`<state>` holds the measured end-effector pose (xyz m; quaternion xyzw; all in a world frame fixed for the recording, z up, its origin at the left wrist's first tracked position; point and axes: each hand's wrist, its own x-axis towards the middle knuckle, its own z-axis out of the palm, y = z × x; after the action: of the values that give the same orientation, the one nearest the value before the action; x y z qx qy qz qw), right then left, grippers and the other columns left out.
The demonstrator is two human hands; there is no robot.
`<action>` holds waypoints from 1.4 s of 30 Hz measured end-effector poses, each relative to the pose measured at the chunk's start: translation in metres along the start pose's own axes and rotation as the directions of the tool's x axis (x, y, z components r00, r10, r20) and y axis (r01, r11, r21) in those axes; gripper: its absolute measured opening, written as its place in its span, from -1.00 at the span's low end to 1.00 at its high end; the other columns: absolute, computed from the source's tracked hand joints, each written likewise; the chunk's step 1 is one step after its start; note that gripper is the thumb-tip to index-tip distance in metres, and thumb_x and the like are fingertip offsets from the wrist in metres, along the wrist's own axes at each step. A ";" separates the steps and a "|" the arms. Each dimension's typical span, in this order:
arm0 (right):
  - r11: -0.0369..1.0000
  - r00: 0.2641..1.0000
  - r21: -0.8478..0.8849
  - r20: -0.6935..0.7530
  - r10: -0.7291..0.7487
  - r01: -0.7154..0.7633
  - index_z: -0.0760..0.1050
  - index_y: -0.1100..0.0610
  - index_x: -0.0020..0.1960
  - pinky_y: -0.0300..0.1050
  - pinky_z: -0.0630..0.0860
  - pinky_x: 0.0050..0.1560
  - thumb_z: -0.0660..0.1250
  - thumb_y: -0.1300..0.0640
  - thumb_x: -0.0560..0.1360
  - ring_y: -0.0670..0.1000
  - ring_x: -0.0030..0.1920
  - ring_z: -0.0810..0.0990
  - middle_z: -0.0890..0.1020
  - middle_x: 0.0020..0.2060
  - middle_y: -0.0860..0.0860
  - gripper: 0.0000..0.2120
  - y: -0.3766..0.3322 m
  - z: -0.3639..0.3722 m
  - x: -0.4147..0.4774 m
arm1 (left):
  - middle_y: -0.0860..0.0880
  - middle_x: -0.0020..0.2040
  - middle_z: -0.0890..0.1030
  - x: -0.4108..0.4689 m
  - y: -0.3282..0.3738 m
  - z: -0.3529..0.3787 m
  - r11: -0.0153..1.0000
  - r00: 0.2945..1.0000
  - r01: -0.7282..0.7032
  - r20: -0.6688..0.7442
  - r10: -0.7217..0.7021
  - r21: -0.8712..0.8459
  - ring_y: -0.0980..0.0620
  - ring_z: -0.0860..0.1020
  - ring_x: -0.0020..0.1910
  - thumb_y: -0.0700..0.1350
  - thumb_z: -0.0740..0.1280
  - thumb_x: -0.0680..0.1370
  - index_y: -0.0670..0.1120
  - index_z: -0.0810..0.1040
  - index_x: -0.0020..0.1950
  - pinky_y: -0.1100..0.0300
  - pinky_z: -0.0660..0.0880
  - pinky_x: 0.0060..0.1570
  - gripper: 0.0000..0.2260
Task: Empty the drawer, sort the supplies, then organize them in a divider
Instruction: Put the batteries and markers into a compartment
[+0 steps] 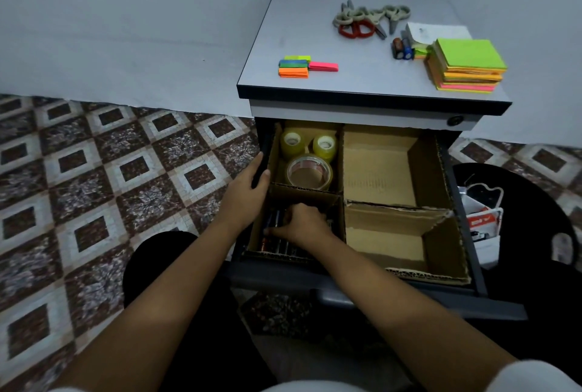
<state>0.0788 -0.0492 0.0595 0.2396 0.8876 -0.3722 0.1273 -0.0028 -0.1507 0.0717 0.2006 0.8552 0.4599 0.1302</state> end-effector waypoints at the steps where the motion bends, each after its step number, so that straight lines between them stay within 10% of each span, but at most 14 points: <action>1: 1.000 1.000 -0.007 0.011 -0.004 0.004 0.52 0.20 0.11 -0.22 0.31 -0.16 0.47 -0.10 0.36 0.08 0.09 0.57 0.62 0.05 0.11 -0.52 0.000 -0.001 -0.001 | 0.01 0.49 0.27 0.000 0.000 0.000 1.000 1.000 -0.001 0.000 0.001 0.002 0.04 0.24 0.45 0.02 0.13 0.63 0.06 0.20 0.50 0.29 0.18 0.24 -0.57; 42: 0.991 0.999 -0.130 -0.018 -0.048 0.045 0.48 0.17 0.22 -0.10 0.46 -0.04 0.42 0.00 0.44 0.15 0.12 0.55 0.59 0.11 0.14 -0.57 -0.002 0.004 -0.003 | -0.02 0.49 0.27 -0.002 0.002 0.001 1.000 1.000 0.013 -0.003 -0.013 0.017 0.00 0.24 0.46 0.03 0.12 0.63 0.08 0.19 0.50 0.21 0.21 0.29 -0.57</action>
<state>0.0802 -0.0542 0.0595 0.2141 0.9164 -0.3143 0.1246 -0.0004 -0.1496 0.0727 0.1955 0.8606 0.4518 0.1302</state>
